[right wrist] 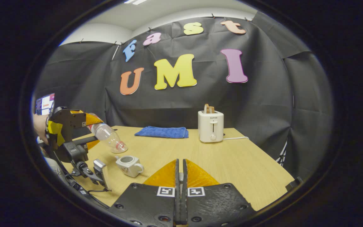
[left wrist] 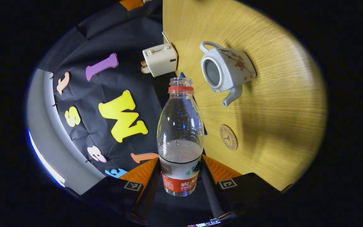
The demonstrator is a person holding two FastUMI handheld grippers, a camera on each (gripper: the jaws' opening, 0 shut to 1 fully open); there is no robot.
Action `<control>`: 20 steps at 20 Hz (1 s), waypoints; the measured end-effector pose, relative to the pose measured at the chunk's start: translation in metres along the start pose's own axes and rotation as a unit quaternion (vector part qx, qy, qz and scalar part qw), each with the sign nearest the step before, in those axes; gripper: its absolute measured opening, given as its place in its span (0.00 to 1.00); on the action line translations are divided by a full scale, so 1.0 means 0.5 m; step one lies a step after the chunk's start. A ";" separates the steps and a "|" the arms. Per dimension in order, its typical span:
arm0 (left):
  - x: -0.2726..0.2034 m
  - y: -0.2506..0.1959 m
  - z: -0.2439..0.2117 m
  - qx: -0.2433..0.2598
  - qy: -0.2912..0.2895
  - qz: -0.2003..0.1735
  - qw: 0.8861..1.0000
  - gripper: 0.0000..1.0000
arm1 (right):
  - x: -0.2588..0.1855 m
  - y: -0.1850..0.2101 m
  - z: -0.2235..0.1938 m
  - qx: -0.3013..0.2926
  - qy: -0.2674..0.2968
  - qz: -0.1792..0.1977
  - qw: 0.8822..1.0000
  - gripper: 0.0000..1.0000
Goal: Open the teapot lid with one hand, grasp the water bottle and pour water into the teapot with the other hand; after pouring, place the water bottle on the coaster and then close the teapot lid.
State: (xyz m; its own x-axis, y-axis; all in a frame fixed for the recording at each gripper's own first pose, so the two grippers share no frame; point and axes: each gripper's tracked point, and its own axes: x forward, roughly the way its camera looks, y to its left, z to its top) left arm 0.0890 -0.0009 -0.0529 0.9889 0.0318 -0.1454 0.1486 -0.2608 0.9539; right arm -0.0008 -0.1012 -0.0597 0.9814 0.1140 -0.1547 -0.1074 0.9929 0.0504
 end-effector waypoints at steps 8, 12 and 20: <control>-0.015 -0.050 -0.018 -0.350 -0.006 -0.052 0.935 0.73 | 0.004 0.025 0.016 -0.002 0.002 0.004 1.000 0.00; -0.045 -0.038 -0.017 -0.523 -0.015 -0.040 0.851 0.73 | 0.009 0.051 0.026 -0.010 -0.002 0.012 1.000 0.00; -0.063 -0.003 -0.030 -0.745 -0.058 -0.046 0.663 0.74 | 0.021 0.099 0.029 -0.011 -0.001 0.029 1.000 0.00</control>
State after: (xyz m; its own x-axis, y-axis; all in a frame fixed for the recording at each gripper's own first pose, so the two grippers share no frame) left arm 0.0577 0.0130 -0.0459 0.9806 -0.1159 -0.1582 0.1367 0.9823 0.1277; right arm 0.0064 -0.0514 -0.0446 0.9736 0.1721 -0.1500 -0.1683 0.9850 0.0374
